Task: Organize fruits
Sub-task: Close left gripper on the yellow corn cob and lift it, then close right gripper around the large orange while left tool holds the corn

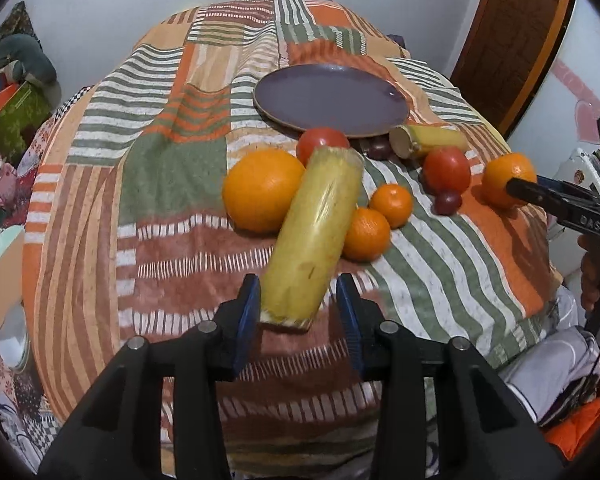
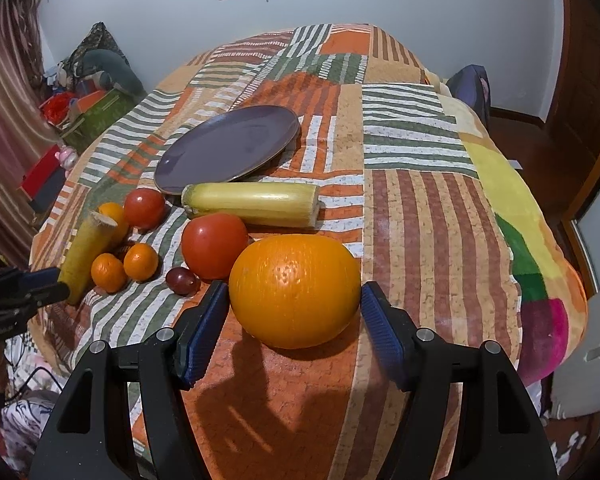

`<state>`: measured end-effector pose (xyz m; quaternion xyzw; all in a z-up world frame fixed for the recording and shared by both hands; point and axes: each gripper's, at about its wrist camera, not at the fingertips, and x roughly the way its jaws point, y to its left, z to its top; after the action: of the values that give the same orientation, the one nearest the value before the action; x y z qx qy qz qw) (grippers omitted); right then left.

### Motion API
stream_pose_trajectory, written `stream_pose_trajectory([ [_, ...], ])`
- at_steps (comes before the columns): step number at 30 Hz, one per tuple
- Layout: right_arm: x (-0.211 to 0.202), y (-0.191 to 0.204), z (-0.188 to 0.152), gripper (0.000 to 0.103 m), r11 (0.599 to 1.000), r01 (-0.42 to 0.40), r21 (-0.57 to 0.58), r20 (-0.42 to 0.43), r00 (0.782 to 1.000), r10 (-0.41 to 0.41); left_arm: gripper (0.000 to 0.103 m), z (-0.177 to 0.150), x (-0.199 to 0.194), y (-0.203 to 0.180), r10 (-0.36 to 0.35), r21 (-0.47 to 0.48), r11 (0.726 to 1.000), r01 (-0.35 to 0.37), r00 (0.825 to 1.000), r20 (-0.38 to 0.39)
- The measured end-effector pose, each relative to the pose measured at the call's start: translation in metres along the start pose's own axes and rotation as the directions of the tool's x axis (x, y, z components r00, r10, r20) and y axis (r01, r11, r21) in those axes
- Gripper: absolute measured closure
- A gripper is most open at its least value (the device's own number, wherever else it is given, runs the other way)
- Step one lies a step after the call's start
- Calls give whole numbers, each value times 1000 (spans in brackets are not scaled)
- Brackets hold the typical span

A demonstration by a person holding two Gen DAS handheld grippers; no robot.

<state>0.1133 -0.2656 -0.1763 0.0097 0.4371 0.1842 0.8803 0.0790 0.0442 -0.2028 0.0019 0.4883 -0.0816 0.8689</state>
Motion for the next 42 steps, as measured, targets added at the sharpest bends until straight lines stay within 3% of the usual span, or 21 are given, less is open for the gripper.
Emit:
stream_pose_trajectory([
  [12,3,2,2,38,1000,4,-5,-9,1000,-4,56,24,26,-8,-29,66,997,31,999,-36],
  [20,4,1,3,39,1000,4,-10,-10,1000,-4,57,30,31,0,-96,7,995,96,995,-35],
  [27,0,3,8,39,1000,0,-20,0,1000,0,62,27,20,-4,-95,-20,995,94,995,-35],
  [30,-3,4,14,42,1000,2,-28,18,1000,-1,63,26,7,-9,-66,3,998,66,998,0],
  [31,-4,4,16,48,1000,2,-30,23,1000,-1,64,27,3,-10,-57,10,998,57,998,13],
  [32,-6,5,19,75,999,1,-34,38,999,0,64,28,-2,-12,-54,13,998,53,998,25],
  [33,-9,5,23,83,999,-13,-40,49,999,15,65,29,-6,-13,-54,20,998,53,998,37],
  [34,-12,5,28,84,999,-34,-40,49,998,36,65,31,-9,-13,-51,24,998,50,998,43],
  [39,-24,7,46,82,997,-60,-48,90,994,64,65,29,-12,-16,-36,49,998,34,999,30],
  [42,-20,10,39,56,997,-35,-68,76,996,40,66,21,-3,-13,-36,40,999,36,999,-14],
])
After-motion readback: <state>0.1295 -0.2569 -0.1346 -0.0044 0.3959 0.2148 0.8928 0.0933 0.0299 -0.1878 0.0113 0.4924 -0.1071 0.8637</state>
